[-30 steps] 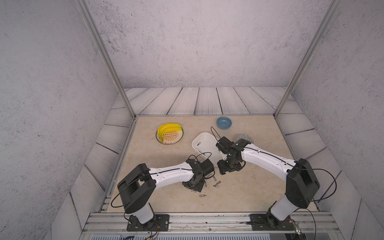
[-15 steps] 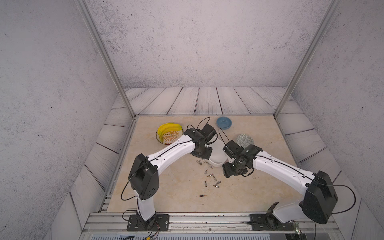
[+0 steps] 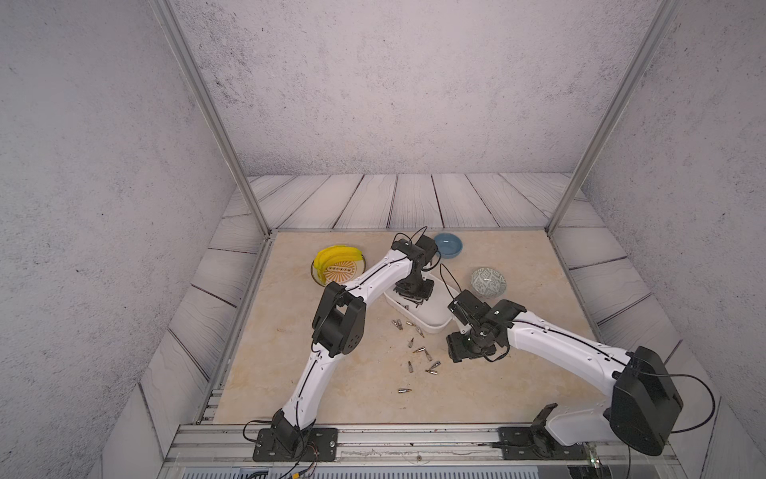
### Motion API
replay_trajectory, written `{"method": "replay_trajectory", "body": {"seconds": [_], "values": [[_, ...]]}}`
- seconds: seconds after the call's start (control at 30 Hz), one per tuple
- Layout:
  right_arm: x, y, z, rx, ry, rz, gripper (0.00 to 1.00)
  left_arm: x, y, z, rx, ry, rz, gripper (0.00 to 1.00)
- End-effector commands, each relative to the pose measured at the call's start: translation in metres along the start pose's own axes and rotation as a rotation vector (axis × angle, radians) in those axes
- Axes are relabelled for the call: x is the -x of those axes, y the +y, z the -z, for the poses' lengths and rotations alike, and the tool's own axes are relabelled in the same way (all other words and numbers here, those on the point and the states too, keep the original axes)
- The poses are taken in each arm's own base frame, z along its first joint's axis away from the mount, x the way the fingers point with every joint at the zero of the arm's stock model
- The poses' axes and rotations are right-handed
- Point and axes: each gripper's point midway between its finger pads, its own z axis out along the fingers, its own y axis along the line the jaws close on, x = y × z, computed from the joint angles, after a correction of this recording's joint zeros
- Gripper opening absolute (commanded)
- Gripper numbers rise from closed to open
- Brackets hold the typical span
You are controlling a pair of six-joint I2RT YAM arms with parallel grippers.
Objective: Put the bit on the desktop into the storage box
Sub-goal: Place the screwdriver bit in the storage box.
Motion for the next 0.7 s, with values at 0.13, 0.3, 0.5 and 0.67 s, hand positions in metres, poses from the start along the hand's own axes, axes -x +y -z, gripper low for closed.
{"method": "replay_trajectory", "body": {"seconds": [0.13, 0.3, 0.5, 0.67], "values": [[0.001, 0.003, -0.002, 0.012, -0.007, 0.022, 0.7, -0.008, -0.008, -0.002, -0.057, 0.044, -0.003, 0.0], [0.002, 0.004, -0.002, 0.008, -0.003, 0.025, 0.7, -0.017, -0.008, -0.017, -0.073, 0.078, 0.004, 0.0], [-0.001, 0.003, -0.005, 0.004, 0.009, 0.021, 0.69, -0.02, -0.007, -0.027, -0.078, 0.092, 0.008, 0.0], [-0.002, 0.003, -0.006, 0.002, 0.011, 0.021, 0.69, -0.022, -0.006, -0.034, -0.078, 0.104, 0.011, 0.0]]}}
